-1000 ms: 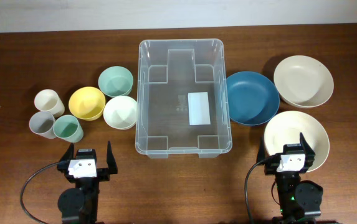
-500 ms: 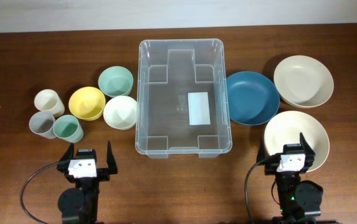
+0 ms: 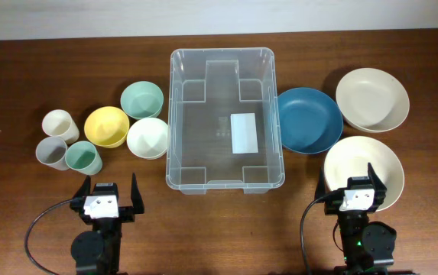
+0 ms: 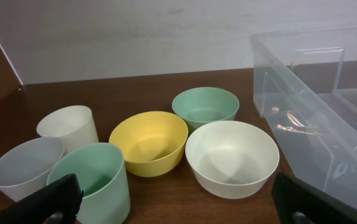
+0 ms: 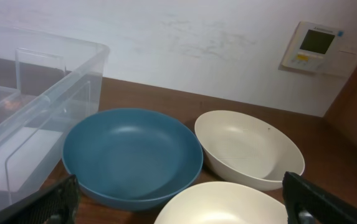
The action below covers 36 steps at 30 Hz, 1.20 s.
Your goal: Pack container
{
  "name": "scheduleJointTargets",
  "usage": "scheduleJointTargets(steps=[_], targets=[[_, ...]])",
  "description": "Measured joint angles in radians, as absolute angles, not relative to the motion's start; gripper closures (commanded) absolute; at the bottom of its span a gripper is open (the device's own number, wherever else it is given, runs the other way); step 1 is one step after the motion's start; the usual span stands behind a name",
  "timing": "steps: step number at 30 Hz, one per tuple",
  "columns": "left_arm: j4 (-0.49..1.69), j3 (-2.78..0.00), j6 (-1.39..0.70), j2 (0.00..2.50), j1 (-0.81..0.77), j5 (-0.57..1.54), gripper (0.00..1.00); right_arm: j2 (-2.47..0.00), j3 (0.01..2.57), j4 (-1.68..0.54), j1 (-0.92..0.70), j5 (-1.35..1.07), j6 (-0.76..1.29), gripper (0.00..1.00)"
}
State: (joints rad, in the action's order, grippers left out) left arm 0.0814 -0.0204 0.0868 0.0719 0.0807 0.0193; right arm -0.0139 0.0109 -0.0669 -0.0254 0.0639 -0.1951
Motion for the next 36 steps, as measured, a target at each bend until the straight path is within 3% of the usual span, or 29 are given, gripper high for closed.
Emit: scheduleJointTargets(steps=[11,15,27,36], targets=[[-0.211,-0.017,0.088,0.072,0.081,-0.008,0.01,-0.014,0.011,-0.067,-0.025,0.066,-0.196,0.01],[-0.215,-0.061,0.088,0.074,0.081,-0.070,0.01,-0.014,0.011,-0.067,-0.025,0.067,-0.196,0.01],[0.045,-0.628,0.162,0.370,0.081,-0.237,0.00,-0.014,0.011,-0.067,-0.025,0.067,-0.196,0.01],[0.543,-1.172,0.196,0.855,0.081,-0.236,0.01,-0.014,0.011,-0.067,-0.025,0.068,-0.196,0.01]])
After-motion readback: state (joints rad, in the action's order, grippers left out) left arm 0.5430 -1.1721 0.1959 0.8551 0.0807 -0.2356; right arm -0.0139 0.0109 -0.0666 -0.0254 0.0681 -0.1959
